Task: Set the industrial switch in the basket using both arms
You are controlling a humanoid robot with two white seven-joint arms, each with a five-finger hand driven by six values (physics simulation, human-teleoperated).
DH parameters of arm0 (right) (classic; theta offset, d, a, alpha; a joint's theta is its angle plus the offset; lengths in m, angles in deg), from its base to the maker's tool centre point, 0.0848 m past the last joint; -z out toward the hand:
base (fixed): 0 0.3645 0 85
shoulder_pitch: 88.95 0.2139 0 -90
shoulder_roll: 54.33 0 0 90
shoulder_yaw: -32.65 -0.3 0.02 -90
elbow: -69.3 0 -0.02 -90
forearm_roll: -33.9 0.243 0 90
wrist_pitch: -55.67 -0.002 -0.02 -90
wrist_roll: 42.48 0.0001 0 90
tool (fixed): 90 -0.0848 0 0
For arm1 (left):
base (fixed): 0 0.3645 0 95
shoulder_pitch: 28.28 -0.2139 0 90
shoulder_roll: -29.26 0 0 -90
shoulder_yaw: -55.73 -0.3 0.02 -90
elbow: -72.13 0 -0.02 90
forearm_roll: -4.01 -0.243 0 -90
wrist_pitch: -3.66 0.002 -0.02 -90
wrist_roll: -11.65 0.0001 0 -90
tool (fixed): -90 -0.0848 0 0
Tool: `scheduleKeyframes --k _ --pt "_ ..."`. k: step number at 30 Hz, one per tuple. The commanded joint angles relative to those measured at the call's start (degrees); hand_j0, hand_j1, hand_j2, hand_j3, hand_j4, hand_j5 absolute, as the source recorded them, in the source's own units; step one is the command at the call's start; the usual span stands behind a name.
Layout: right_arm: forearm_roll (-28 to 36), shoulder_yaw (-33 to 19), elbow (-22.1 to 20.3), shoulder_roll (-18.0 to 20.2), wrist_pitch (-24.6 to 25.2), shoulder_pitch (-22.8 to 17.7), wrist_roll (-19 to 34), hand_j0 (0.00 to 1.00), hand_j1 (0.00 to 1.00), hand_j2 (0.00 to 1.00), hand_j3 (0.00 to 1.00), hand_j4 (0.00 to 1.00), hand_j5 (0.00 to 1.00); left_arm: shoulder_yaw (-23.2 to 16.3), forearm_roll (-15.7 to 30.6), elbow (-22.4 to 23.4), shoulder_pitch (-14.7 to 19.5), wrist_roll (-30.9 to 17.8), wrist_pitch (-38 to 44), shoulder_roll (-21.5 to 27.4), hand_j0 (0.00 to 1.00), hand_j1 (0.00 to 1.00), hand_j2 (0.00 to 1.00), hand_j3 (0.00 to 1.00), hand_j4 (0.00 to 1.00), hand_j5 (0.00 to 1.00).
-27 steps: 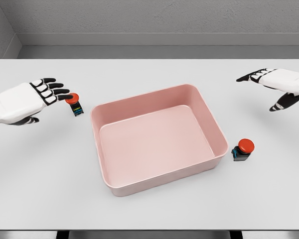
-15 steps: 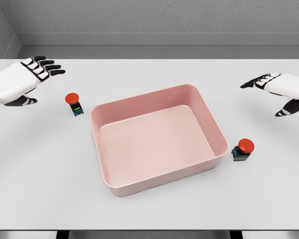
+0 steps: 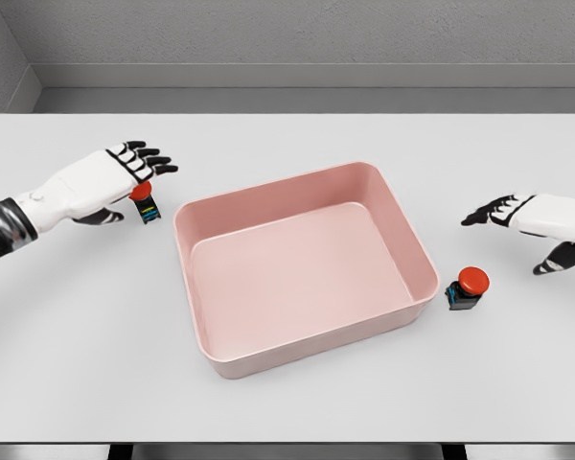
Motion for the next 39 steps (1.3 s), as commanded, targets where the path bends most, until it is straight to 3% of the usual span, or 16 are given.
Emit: scheduleKeyframes --k 1,4,7,14,33,39 --pt "0.43 -0.36 -0.04 -0.17 0.0 -0.09 -0.04 1.0 1.0 1.0 1.0 1.0 1.0 -0.28 -0.37 0.58 0.09 0.04 0.01 -0.61 1.0 1.0 1.0 1.0 1.0 1.0" --pt "0.61 -3.62 -0.21 -0.25 0.0 -3.51 0.13 1.0 1.0 1.0 1.0 1.0 1.0 -2.22 -0.28 4.01 2.37 0.04 0.01 -1.05 1.0 1.0 1.0 1.0 1.0 1.0" --pt "0.78 -4.5 -0.39 -0.34 0.0 -5.1 0.22 1.0 1.0 1.0 1.0 1.0 1.0 -2.22 -0.37 4.45 2.46 0.04 0.01 -1.13 1.0 1.0 1.0 1.0 1.0 1.0" --pt "0.96 -5.2 -5.49 0.01 1.16 -5.89 0.04 1.0 1.0 1.0 1.0 1.0 1.0 -2.31 -0.37 5.94 2.46 0.04 0.01 -1.84 1.0 1.0 1.0 1.0 1.0 1.0" --pt "2.01 -5.11 -8.12 0.01 1.69 -8.79 -0.13 0.93 0.93 0.93 0.93 0.93 0.93 -3.45 -0.37 6.12 2.46 0.21 0.01 -2.36 1.0 1.0 1.0 1.0 1.0 1.0" --pt "2.01 -5.11 -8.03 0.1 1.77 -9.14 -0.13 0.86 0.86 0.86 0.86 0.86 0.86 -3.45 -0.37 6.56 2.37 0.12 0.01 -2.28 0.61 0.61 0.61 0.61 0.61 0.61"
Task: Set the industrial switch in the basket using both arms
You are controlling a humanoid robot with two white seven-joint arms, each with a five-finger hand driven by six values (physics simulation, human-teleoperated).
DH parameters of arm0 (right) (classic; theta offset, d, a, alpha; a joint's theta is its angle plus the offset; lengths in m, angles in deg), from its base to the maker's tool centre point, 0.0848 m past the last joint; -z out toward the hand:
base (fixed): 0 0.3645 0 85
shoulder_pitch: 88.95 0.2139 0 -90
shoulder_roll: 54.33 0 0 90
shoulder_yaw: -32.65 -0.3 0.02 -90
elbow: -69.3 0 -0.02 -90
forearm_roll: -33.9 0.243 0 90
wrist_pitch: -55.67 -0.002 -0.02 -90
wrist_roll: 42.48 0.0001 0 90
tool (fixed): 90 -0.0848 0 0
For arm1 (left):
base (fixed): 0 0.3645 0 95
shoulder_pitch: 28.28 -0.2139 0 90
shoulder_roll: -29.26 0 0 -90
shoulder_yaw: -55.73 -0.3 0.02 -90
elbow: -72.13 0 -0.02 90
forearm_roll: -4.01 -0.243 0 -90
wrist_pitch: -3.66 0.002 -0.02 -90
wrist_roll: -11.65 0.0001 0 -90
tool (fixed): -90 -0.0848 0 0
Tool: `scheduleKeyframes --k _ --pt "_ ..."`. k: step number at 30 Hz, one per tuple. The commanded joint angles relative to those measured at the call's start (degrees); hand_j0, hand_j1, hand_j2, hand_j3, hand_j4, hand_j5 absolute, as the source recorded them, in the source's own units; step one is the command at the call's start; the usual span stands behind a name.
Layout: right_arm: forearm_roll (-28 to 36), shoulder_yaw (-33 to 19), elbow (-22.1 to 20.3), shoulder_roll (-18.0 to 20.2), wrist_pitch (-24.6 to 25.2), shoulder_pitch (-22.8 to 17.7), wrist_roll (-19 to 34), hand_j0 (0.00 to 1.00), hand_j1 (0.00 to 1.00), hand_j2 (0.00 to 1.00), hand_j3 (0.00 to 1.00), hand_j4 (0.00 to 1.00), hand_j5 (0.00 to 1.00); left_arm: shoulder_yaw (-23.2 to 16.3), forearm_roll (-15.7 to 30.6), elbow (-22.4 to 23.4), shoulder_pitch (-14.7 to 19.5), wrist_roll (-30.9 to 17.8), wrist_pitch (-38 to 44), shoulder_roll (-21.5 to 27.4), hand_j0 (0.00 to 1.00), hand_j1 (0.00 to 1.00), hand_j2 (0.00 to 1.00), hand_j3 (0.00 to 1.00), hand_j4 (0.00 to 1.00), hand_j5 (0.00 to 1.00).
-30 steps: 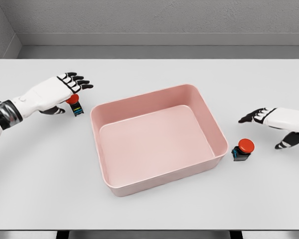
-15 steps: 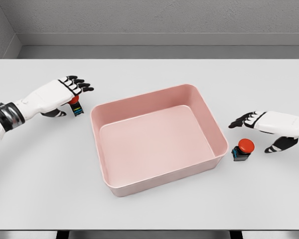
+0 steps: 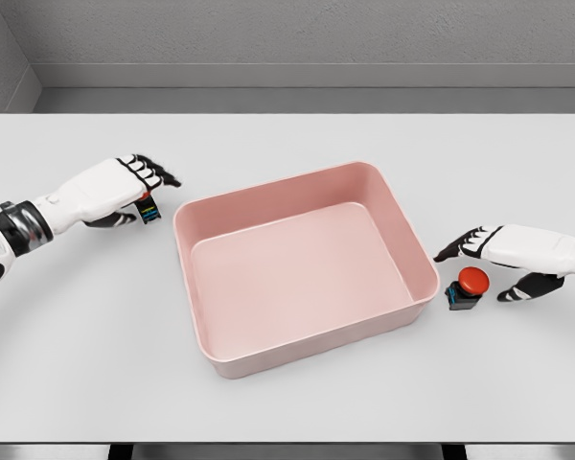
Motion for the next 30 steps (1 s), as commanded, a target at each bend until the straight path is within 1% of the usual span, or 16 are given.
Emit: scheduleKeyframes --k 1,3,6,7,8,10,14,15,16,20,22,26,28,29,30 --pt "0.37 -0.05 -0.02 0.0 0.12 0.0 -0.02 0.86 0.86 0.86 0.86 0.86 0.86 0.04 0.43 0.19 0.0 0.12 0.02 0.14 0.58 0.58 0.58 0.58 0.58 0.58" --pt "0.29 -0.05 -0.02 0.0 0.12 -0.09 -0.02 0.83 0.83 0.83 0.83 0.83 0.83 0.04 0.52 0.1 0.0 0.12 0.02 0.23 0.55 0.55 0.55 0.55 0.55 0.55" --pt "0.29 0.04 -0.02 0.0 0.12 -0.62 -0.11 0.83 0.83 0.83 0.83 0.83 0.83 0.04 0.43 0.1 0.0 0.12 0.02 0.31 0.51 0.51 0.51 0.51 0.51 0.51" --pt "0.37 0.04 -0.02 0.0 0.03 -0.7 -0.11 0.83 0.83 0.83 0.83 0.83 0.83 0.04 0.52 0.01 0.0 0.03 0.02 0.31 0.47 0.47 0.47 0.47 0.47 0.47" --pt "0.29 0.04 -0.02 0.0 0.03 -0.7 -0.11 0.83 0.83 0.83 0.83 0.83 0.83 0.04 0.52 0.01 0.0 0.12 0.02 0.4 0.39 0.39 0.39 0.39 0.39 0.39" --pt "0.29 0.04 -0.02 -0.09 0.03 -0.88 -0.11 0.81 0.81 0.81 0.81 0.81 0.81 0.04 0.61 -0.43 0.0 0.12 0.02 0.49 0.39 0.39 0.39 0.39 0.39 0.39" --pt "0.37 0.04 -0.02 -0.17 -0.05 -1.14 -0.2 0.78 0.78 0.78 0.78 0.78 0.78 0.22 0.87 -0.95 0.0 0.12 0.02 0.93 0.33 0.33 0.33 0.33 0.33 0.33" --pt "0.29 0.04 -0.11 -0.17 -0.05 -1.23 -0.2 0.78 0.78 0.78 0.78 0.78 0.78 0.22 0.96 -1.39 0.0 0.12 0.02 0.93 0.32 0.32 0.32 0.32 0.32 0.32" --pt "0.29 0.04 -0.11 -0.17 -0.05 -1.23 -0.2 0.78 0.78 0.78 0.78 0.78 0.78 0.31 0.96 -2.36 -0.26 0.12 0.02 1.02 0.29 0.29 0.29 0.29 0.29 0.29" --pt "0.29 0.04 -0.02 -0.17 -0.14 -1.49 -0.28 0.73 0.73 0.73 0.73 0.73 0.73 0.57 1.13 -4.2 -0.53 0.12 0.02 1.28 0.27 0.27 0.27 0.27 0.27 0.27" --pt "0.29 0.04 -0.02 -0.17 -0.14 -1.58 -0.28 0.73 0.73 0.73 0.73 0.73 0.73 0.66 2.01 -7.28 -0.53 0.12 0.02 1.37 0.27 0.27 0.27 0.27 0.27 0.27" --pt "0.29 0.04 -0.02 -0.17 -0.23 -1.58 -0.28 0.72 0.72 0.72 0.72 0.72 0.72 0.83 3.68 -10.53 -0.26 0.12 0.02 4.09 0.26 0.26 0.26 0.26 0.26 0.26" --pt "0.29 0.04 -0.02 -0.17 -0.41 -1.58 -0.28 0.7 0.7 0.7 0.7 0.7 0.7 1.01 4.12 -11.76 -0.18 0.12 0.02 4.36 0.26 0.26 0.26 0.26 0.26 0.26" --pt "0.29 0.04 -0.11 -0.17 -0.49 -1.58 -0.28 0.7 0.7 0.7 0.7 0.7 0.7 2.06 4.3 -11.85 -0.35 0.12 0.02 4.88 0.26 0.26 0.26 0.26 0.26 0.26" --pt "0.29 0.04 -0.11 -0.17 -0.49 -1.67 -0.28 0.7 0.7 0.7 0.7 0.7 0.7 2.15 4.39 -12.29 -0.26 0.12 0.02 5.06 0.26 0.26 0.26 0.26 0.26 0.26"
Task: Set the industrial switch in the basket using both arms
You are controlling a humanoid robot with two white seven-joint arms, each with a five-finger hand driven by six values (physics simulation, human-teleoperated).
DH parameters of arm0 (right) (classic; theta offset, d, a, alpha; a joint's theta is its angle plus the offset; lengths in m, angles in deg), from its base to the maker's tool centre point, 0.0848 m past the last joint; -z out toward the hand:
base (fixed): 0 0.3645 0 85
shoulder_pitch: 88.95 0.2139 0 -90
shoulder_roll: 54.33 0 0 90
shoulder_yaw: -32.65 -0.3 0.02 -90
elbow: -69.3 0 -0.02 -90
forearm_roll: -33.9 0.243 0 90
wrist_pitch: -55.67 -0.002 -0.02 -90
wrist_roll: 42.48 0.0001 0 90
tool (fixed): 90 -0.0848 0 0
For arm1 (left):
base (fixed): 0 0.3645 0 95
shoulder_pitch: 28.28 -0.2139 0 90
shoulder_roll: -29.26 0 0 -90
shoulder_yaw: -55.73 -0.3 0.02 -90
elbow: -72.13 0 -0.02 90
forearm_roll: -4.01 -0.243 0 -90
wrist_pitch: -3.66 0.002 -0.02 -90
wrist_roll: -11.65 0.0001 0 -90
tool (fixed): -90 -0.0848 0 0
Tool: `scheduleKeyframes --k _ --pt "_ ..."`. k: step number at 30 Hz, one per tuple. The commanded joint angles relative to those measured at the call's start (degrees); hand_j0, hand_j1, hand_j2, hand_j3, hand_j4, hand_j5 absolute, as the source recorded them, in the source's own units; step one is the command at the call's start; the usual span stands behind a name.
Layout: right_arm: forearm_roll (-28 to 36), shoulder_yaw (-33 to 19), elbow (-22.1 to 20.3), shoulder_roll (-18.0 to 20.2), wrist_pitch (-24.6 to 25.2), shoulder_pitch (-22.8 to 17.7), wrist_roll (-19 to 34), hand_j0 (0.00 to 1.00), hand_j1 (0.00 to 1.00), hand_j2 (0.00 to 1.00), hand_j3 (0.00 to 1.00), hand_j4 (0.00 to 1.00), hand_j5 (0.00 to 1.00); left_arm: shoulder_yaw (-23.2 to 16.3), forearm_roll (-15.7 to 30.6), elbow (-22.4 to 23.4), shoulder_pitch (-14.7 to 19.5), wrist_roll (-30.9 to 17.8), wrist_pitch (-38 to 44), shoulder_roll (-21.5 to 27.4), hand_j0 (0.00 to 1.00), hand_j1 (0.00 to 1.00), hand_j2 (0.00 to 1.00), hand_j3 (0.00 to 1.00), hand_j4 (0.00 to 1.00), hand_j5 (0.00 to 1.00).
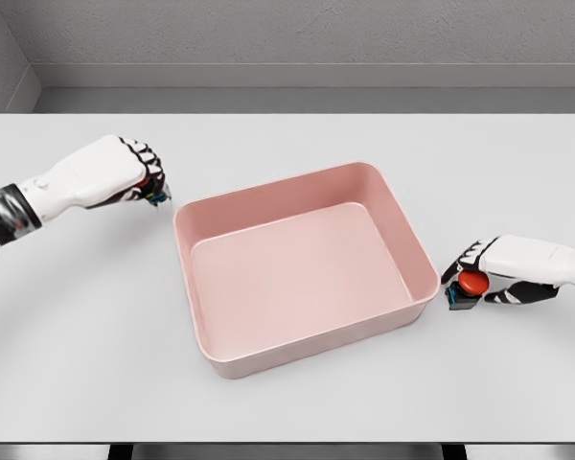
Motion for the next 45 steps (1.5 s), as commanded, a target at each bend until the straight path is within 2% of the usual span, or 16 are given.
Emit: scheduleKeyframes --k 1,6,10,20,24,27,31,34,37,45 --pt "0.35 -0.05 -0.04 0.06 -0.03 0.0 -0.02 0.7 0.7 0.7 0.7 0.7 0.7 0.91 1.21 -2.02 0.0 0.07 0.03 0.98 0.26 0.26 0.26 0.26 0.26 0.26" --pt "0.35 0.04 -0.04 -0.11 -0.03 -0.35 -0.02 0.68 0.68 0.68 0.68 0.68 0.68 4.16 2.44 -8.61 -0.7 0.07 0.03 2.92 0.26 0.26 0.26 0.26 0.26 0.26" --pt "0.35 0.04 -0.04 -0.11 -0.11 -0.44 -0.02 0.64 0.64 0.64 0.64 0.64 0.64 4.34 2.97 -13.45 -1.05 0.07 0.03 3.01 0.26 0.26 0.26 0.26 0.26 0.26" --pt "0.35 0.13 -0.04 -0.11 -0.11 -1.05 -0.02 0.55 0.55 0.55 0.55 0.55 0.55 3.81 4.29 -19.78 -3.16 -0.02 0.03 2.13 0.26 0.26 0.26 0.26 0.26 0.26" --pt "0.35 0.21 -0.04 -0.11 -0.11 -1.14 -0.02 0.48 0.48 0.48 0.48 0.48 0.48 3.55 5.17 -19.78 -3.78 0.07 0.03 1.34 0.26 0.26 0.26 0.26 0.26 0.26" --pt "0.35 0.13 0.05 -0.11 -0.11 -1.05 -0.02 0.45 0.45 0.45 0.45 0.45 0.45 3.37 5.17 -19.78 -5.8 -0.11 0.03 -1.12 0.26 0.26 0.26 0.26 0.26 0.26" --pt "0.43 -0.14 0.49 0.41 0.06 -0.88 -0.02 0.43 0.43 0.43 0.43 0.43 0.43 0.04 4.99 -19.78 -5.71 -0.2 0.03 -2.18 0.26 0.26 0.26 0.26 0.26 0.26" --pt "0.43 -1.37 0.58 0.5 -0.03 -0.88 -0.02 0.43 0.43 0.43 0.43 0.43 0.43 -0.58 4.73 -19.78 -5.71 -0.37 0.03 -3.06 0.26 0.26 0.26 0.26 0.26 0.26" --pt "0.43 -2.25 0.58 0.59 -0.03 -0.97 -0.02 0.43 0.43 0.43 0.43 0.43 0.43 -3.13 4.38 -19.78 -5.71 -0.55 0.03 -3.85 0.27 0.27 0.27 0.27 0.27 0.27" --pt "0.43 -4.44 0.67 1.73 -0.03 -0.88 -0.02 0.43 0.43 0.43 0.43 0.43 0.43 -3.31 1.92 -19.08 -7.82 -0.64 0.03 -4.81 0.28 0.28 0.28 0.28 0.28 0.28"
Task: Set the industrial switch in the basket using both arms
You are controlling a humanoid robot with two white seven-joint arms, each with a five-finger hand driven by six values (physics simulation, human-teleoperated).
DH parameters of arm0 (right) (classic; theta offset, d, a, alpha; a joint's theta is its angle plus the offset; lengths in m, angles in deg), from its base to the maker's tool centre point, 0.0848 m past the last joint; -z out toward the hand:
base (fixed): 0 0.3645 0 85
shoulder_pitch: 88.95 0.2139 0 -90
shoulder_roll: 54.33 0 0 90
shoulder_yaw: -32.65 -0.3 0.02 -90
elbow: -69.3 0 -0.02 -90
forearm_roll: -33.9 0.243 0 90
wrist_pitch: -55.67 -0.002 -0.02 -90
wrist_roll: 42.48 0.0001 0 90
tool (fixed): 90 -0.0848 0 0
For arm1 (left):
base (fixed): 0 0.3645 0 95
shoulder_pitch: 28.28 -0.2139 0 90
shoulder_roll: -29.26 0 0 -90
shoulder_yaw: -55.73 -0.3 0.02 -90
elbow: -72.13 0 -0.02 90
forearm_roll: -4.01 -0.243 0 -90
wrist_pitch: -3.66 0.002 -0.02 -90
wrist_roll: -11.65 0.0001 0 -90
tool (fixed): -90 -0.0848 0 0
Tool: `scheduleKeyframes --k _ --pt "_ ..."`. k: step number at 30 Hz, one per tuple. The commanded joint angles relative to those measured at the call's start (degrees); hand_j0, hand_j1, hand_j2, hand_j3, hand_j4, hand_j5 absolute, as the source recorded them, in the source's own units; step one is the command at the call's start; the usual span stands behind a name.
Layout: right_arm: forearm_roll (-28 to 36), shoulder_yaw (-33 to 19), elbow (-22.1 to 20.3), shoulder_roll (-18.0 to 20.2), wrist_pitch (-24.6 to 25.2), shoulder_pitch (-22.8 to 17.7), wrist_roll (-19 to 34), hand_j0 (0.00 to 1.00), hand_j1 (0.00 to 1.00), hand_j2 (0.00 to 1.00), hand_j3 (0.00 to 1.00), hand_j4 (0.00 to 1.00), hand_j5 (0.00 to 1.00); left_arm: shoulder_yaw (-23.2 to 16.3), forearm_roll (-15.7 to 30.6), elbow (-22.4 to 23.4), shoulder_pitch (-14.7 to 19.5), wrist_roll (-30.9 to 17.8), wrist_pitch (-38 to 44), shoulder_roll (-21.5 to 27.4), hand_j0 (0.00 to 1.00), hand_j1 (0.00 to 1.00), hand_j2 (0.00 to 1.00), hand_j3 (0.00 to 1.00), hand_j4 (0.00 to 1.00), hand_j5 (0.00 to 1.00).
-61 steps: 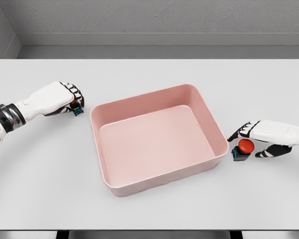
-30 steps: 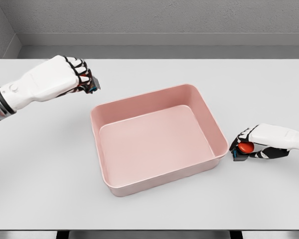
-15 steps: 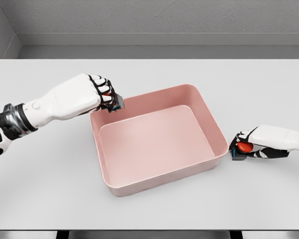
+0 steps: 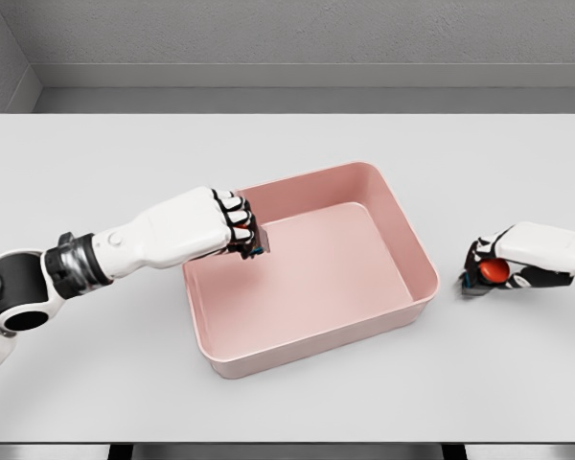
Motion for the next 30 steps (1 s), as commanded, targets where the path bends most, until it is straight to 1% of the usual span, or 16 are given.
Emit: scheduleKeyframes --k 1,2,3,9,13,14,15,17,18,19,23,24,25,27,28,30 --pt "0.38 -0.87 -0.02 0.43 0.08 0.09 0.05 0.43 0.43 0.43 0.43 0.43 0.43 -0.16 -0.53 0.43 0.0 0.03 0.03 -0.84 0.28 0.28 0.28 0.28 0.28 0.28" --pt "0.38 -1.22 -0.02 0.43 0.08 0.09 -0.04 0.43 0.43 0.43 0.43 0.43 0.43 -1.83 -0.88 0.52 0.09 0.03 0.03 -1.01 0.28 0.28 0.28 0.28 0.28 0.28" --pt "0.38 -1.39 -0.02 0.43 0.08 0.17 -0.04 0.43 0.43 0.43 0.43 0.43 0.43 -2.0 -0.88 0.78 0.09 0.03 0.03 -1.1 0.28 0.28 0.28 0.28 0.28 0.28" --pt "0.38 -2.45 -0.02 1.31 0.08 0.35 -0.04 0.43 0.43 0.43 0.43 0.43 0.43 -2.18 -1.67 2.19 0.0 0.03 0.03 -2.51 0.28 0.28 0.28 0.28 0.28 0.28" --pt "0.47 -3.5 -0.11 1.39 -0.1 0.53 -0.04 0.42 0.42 0.42 0.42 0.42 0.42 -2.09 -2.29 2.28 -0.44 0.03 0.03 -2.59 0.28 0.28 0.28 0.28 0.28 0.28" --pt "0.47 -3.77 -0.2 1.39 -0.1 0.53 -0.04 0.42 0.42 0.42 0.42 0.42 0.42 -2.09 -2.2 2.28 -0.44 0.03 0.03 -2.59 0.31 0.31 0.31 0.31 0.31 0.31" --pt "0.47 -4.03 -0.28 1.39 -0.19 0.53 -0.04 0.42 0.42 0.42 0.42 0.42 0.42 -2.09 -2.2 2.19 -0.44 0.11 0.03 -2.59 0.38 0.38 0.38 0.38 0.38 0.38" --pt "0.47 -4.12 -0.28 1.39 -0.54 1.23 0.05 0.42 0.42 0.42 0.42 0.42 0.42 -2.09 -2.11 2.19 -0.53 0.2 0.03 -2.59 0.58 0.58 0.58 0.58 0.58 0.58" --pt "0.47 -4.12 -0.28 1.39 -0.54 1.41 0.05 0.42 0.42 0.42 0.42 0.42 0.42 -2.09 -2.2 2.19 -0.53 0.2 0.03 -2.59 0.64 0.64 0.64 0.64 0.64 0.64" --pt "0.47 -4.12 -0.37 1.39 -0.54 1.67 0.05 0.43 0.43 0.43 0.43 0.43 0.43 -2.09 -2.2 2.19 -0.53 0.2 0.03 -2.59 0.67 0.67 0.67 0.67 0.67 0.67" --pt "0.47 -4.12 -0.55 1.39 -0.98 2.64 0.05 0.42 0.42 0.42 0.42 0.42 0.42 -2.09 -2.11 2.1 -0.53 0.2 0.03 -2.59 0.67 0.67 0.67 0.67 0.67 0.67" --pt "0.55 -4.12 -0.55 1.39 -0.98 2.9 0.05 0.42 0.42 0.42 0.42 0.42 0.42 -2.09 -2.11 2.1 -0.53 0.2 0.03 -2.59 0.68 0.68 0.68 0.68 0.68 0.68" --pt "0.55 -4.12 -0.64 1.39 -0.98 2.99 0.05 0.42 0.42 0.42 0.42 0.42 0.42 -2.09 -2.11 2.1 -0.53 0.2 0.03 -2.68 0.71 0.71 0.71 0.71 0.71 0.71" --pt "1.08 -4.12 -0.81 1.39 -1.07 3.34 0.14 0.42 0.42 0.42 0.42 0.42 0.42 -2.09 -2.02 2.1 -0.53 0.29 0.03 -2.68 0.71 0.71 0.71 0.71 0.71 0.71" --pt "1.17 -4.12 -0.81 1.39 -1.09 3.34 0.14 0.42 0.42 0.42 0.42 0.42 0.42 -2.09 -2.02 2.1 -0.53 0.29 0.03 -2.68 0.74 0.74 0.74 0.74 0.74 0.74" --pt "1.26 -4.12 -0.81 1.31 -1.09 3.43 0.14 0.42 0.42 0.42 0.42 0.42 0.42 -2.09 -2.02 2.1 -0.53 0.38 0.03 -2.86 0.77 0.77 0.77 0.77 0.77 0.77"
